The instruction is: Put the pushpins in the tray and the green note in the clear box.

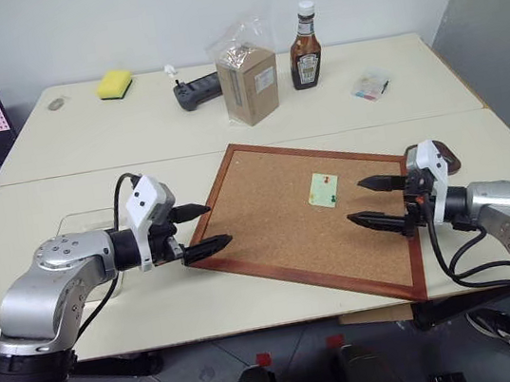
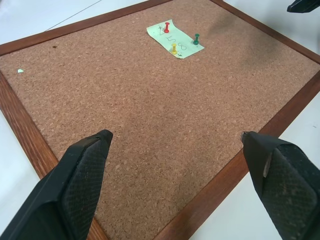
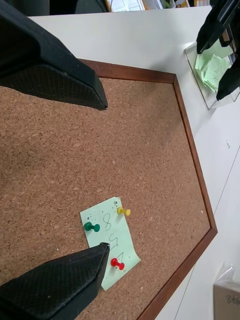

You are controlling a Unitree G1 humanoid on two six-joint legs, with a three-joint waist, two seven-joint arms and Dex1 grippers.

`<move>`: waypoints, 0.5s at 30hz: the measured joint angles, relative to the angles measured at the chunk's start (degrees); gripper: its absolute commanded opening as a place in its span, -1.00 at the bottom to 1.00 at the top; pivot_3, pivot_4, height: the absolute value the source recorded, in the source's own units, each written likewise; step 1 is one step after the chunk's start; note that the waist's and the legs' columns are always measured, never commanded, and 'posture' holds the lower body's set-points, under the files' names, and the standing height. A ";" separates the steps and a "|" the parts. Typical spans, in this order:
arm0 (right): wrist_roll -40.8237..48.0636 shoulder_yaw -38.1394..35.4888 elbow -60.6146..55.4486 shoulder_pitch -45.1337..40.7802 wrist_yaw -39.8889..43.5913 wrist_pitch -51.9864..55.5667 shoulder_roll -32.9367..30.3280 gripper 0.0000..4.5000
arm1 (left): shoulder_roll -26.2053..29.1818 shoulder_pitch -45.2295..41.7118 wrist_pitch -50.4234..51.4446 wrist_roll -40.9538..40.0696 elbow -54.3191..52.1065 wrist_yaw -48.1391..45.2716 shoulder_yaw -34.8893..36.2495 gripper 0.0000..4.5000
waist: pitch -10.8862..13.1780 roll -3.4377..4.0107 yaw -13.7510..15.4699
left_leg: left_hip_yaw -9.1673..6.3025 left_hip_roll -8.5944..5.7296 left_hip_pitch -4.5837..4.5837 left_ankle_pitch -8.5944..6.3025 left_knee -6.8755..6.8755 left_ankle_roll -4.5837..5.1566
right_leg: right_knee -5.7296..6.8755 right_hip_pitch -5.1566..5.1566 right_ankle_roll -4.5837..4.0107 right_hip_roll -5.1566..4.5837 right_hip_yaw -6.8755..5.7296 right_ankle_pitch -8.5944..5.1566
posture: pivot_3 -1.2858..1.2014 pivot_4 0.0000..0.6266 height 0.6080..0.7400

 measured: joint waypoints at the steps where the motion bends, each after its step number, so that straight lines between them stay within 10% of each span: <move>1: -0.01 0.00 0.00 0.01 0.01 -0.03 0.00 1.00 | 0.00 0.00 -0.01 0.01 0.00 0.00 -0.01 0.96 | 0.00 0.00 0.00 | 0.00 0.00 0.00 0.00 0.00 0.00 | 0.00 0.00 0.00 0.00 0.00 0.00 | 0.03 -0.52 1.00; 15: -0.27 0.00 0.47 0.02 0.05 -1.08 0.00 1.00 | -0.11 -0.68 0.04 -0.14 0.05 0.06 -0.01 0.96 | 0.00 0.00 0.00 | 0.00 0.00 0.00 0.00 0.01 0.00 | 0.01 0.00 0.00 0.00 0.00 0.00 | 0.03 -0.52 1.00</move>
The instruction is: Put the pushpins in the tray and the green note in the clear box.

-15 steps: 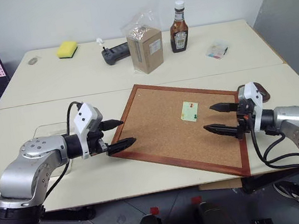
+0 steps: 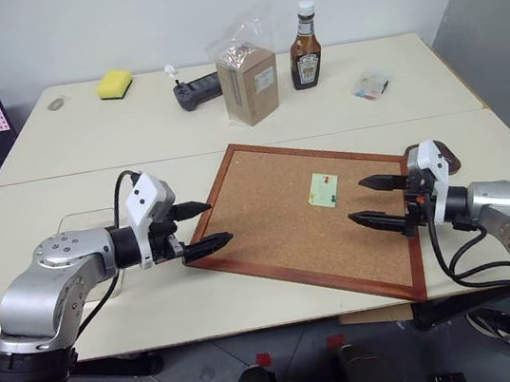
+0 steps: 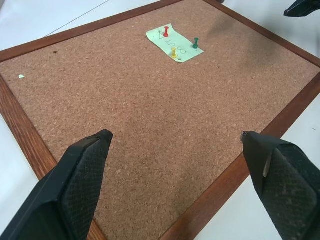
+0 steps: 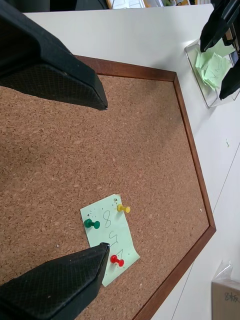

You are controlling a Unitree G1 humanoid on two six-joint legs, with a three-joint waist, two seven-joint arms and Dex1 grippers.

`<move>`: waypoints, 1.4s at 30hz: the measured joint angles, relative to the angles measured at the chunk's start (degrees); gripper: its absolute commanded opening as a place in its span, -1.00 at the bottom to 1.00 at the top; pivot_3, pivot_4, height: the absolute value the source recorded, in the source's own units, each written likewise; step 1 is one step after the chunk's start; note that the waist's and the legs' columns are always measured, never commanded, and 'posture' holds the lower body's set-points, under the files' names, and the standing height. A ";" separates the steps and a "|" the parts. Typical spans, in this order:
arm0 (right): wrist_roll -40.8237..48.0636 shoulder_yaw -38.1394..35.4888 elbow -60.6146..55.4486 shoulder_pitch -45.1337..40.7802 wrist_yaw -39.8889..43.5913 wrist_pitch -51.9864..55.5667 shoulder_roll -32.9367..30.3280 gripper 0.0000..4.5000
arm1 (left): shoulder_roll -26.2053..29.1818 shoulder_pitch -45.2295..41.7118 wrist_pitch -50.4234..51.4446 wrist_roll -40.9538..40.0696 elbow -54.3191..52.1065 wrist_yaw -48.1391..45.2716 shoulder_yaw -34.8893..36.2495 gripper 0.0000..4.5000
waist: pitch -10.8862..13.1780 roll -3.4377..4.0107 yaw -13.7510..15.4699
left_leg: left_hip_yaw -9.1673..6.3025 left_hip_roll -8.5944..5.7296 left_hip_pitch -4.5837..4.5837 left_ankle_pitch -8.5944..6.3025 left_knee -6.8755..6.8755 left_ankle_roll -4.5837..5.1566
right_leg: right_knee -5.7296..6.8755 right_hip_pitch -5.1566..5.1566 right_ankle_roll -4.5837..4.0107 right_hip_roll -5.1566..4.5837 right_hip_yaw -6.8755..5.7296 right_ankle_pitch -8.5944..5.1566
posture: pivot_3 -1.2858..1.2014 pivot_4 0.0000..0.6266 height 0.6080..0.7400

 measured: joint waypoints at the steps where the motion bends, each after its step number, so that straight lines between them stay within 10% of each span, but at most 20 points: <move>1: 0.00 0.00 0.19 0.00 0.00 0.00 0.00 1.00 | 0.00 -0.01 0.00 -0.01 0.01 0.00 0.00 0.96 | 0.00 0.00 0.00 | 0.00 0.00 0.00 0.00 0.00 0.00 | 0.00 0.00 0.00 0.00 0.00 0.00 | 0.03 -0.52 1.00; 10: -0.23 -0.13 0.44 0.00 -1.75 0.01 0.87 1.00 | -1.85 -0.79 -0.31 -0.24 0.64 -0.25 0.00 0.96 | 0.00 0.00 0.01 | 0.00 0.00 0.00 0.00 0.01 0.00 | 0.01 0.00 0.00 0.00 0.00 0.00 | 0.03 -0.52 1.00; 34: -8.13 3.86 7.02 -5.51 -13.00 -3.19 11.66 1.00 | -21.38 -12.53 -15.42 12.46 21.12 4.49 -11.65 -0.99 | 0.00 -0.01 0.05 | -0.02 -0.08 -0.06 0.01 0.06 -0.01 | 0.05 -0.04 0.00 -0.03 -0.02 0.02 | 0.03 -0.52 1.00; 42: -10.51 4.80 13.17 -8.82 -13.74 -6.26 15.30 1.00 | -22.70 -12.81 -14.87 16.95 23.96 5.18 -15.44 -0.99 | 0.00 -0.01 0.01 | -0.03 -0.09 -0.05 0.01 0.06 -0.01 | 0.07 -0.05 0.00 -0.02 -0.02 0.02 | 0.03 -0.52 1.00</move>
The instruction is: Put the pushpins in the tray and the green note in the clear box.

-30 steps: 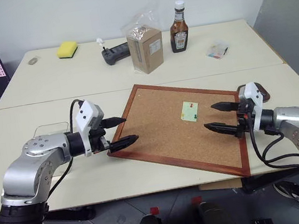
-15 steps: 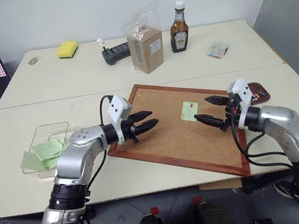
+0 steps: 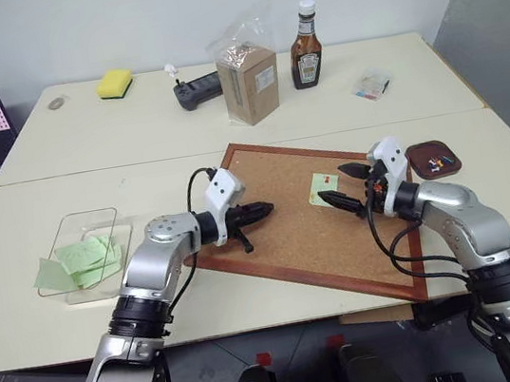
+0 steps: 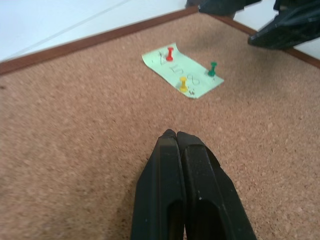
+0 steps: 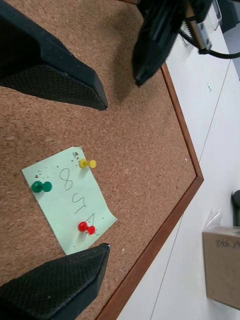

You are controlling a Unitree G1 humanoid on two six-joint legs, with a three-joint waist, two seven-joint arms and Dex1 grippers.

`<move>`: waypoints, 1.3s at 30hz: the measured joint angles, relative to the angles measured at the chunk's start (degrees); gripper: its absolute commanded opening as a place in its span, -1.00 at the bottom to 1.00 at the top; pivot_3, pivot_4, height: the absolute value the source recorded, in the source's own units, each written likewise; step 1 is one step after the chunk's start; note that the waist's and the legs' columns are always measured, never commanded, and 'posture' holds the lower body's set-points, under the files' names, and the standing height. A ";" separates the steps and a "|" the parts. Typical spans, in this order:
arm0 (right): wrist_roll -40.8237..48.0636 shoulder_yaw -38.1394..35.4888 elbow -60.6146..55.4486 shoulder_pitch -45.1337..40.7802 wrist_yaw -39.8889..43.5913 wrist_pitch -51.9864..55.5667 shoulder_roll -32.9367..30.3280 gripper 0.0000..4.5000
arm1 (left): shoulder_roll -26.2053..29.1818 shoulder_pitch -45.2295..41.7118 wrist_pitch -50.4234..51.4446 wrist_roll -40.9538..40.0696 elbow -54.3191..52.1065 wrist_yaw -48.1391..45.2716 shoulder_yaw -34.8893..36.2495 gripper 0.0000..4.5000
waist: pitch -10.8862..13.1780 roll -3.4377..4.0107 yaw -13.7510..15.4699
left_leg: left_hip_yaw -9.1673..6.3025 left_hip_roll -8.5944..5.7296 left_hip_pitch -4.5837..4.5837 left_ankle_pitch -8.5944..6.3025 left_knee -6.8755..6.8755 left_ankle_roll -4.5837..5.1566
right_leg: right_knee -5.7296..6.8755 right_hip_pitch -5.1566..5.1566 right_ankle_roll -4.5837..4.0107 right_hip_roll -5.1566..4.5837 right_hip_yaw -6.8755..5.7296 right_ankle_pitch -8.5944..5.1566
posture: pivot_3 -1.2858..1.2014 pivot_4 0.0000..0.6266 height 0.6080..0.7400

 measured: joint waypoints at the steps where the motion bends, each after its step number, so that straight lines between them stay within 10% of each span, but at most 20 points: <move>1: -0.26 0.32 0.98 -0.53 0.01 -0.39 0.47 1.00 | -0.44 0.07 0.06 0.48 0.35 0.03 -0.65 -0.99 | 0.00 0.00 0.00 | 0.00 0.00 0.00 0.00 0.00 0.00 | 0.01 -0.01 0.00 0.00 0.01 0.00 | 0.03 -0.52 1.00; 9: -3.30 1.29 11.29 -5.04 -0.06 -6.21 3.52 1.00 | -1.02 0.83 -0.04 1.74 1.06 0.02 -1.98 -0.99 | -0.02 0.03 -0.03 | 0.00 0.01 0.03 0.00 -0.01 0.00 | 0.02 0.01 -0.01 -0.01 0.01 0.00 | 0.03 -0.52 1.00; 31: -10.33 1.20 27.64 -10.55 -0.28 -16.59 5.44 -0.94 | -0.79 1.97 2.28 1.78 -1.64 0.32 -1.82 -1.00 | -0.03 0.05 -0.08 | 0.03 0.01 0.08 0.00 -0.01 0.00 | 0.04 0.02 -0.01 -0.02 0.02 0.01 | 0.03 -0.52 1.00; 39: -11.15 0.99 28.38 -10.96 0.17 -17.24 5.45 -1.00 | -0.83 1.97 2.03 1.97 -1.49 0.87 -1.88 -1.00 | -0.03 0.05 -0.08 | 0.02 0.01 0.08 0.00 0.00 0.00 | 0.05 0.04 -0.01 -0.02 0.01 0.01 | 0.03 -0.52 1.00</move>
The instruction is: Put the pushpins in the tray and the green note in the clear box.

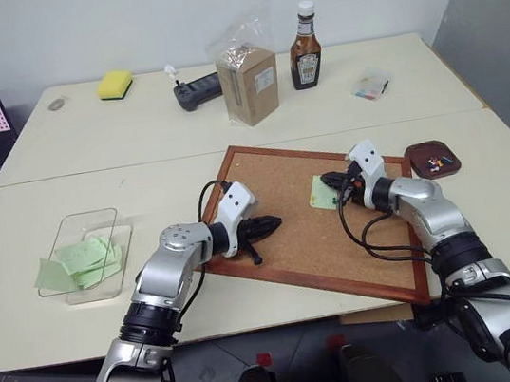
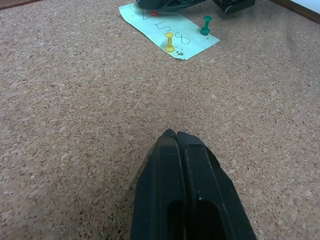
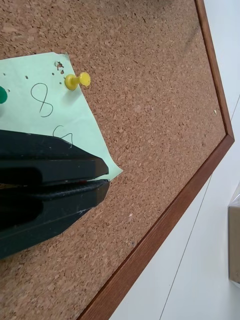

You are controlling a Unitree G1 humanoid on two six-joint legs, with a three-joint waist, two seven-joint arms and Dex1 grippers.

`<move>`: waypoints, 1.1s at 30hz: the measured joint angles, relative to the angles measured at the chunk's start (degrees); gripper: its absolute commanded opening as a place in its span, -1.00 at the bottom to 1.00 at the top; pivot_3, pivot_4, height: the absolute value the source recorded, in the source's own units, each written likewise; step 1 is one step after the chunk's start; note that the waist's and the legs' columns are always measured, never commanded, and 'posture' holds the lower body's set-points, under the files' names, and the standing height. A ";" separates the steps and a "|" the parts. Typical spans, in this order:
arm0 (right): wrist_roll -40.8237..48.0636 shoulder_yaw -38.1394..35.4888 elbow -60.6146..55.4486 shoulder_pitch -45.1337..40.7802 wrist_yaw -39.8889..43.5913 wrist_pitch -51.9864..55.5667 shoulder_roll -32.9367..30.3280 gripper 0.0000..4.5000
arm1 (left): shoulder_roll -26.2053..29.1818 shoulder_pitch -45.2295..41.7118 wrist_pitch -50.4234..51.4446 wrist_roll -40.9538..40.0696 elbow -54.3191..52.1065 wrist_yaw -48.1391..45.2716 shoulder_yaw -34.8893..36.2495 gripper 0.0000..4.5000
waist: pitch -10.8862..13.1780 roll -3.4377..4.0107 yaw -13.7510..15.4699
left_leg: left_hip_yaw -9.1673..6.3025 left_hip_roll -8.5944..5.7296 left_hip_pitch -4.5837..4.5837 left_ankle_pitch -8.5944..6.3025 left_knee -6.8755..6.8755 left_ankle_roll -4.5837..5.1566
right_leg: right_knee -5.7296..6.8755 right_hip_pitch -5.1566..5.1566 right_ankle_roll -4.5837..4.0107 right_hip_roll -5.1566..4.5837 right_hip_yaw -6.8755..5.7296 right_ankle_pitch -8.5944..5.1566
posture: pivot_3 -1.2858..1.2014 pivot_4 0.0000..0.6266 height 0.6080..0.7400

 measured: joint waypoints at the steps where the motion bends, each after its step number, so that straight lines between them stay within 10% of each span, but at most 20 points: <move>1: 0.34 -0.31 0.00 0.00 0.24 0.40 0.10 -1.00 | 0.00 -0.01 -0.06 0.05 0.02 -0.01 -0.02 -1.00 | 0.00 0.00 0.00 | -0.01 0.00 0.00 0.00 0.00 0.00 | 0.00 0.00 0.00 0.00 0.00 0.00 | 0.03 -0.52 1.00; 21: 6.51 -5.97 -11.93 5.66 -0.81 0.95 1.17 -1.00 | 0.43 -2.66 -0.59 3.93 2.97 0.48 -2.52 -1.00 | -0.13 0.18 -0.23 | -0.01 -0.02 0.67 0.01 -0.01 0.02 | 0.00 0.67 0.05 0.06 0.01 0.02 | 0.03 -0.52 1.00; 33: 0.17 -16.47 -6.78 1.75 -26.62 7.04 -5.75 -1.00 | 0.56 -2.71 -0.12 3.99 2.92 0.21 -2.49 -1.00 | -0.14 0.20 -0.39 | 0.11 -0.03 0.83 0.01 -0.07 0.03 | -0.02 0.78 0.05 0.05 0.11 0.01 | 0.03 -0.52 1.00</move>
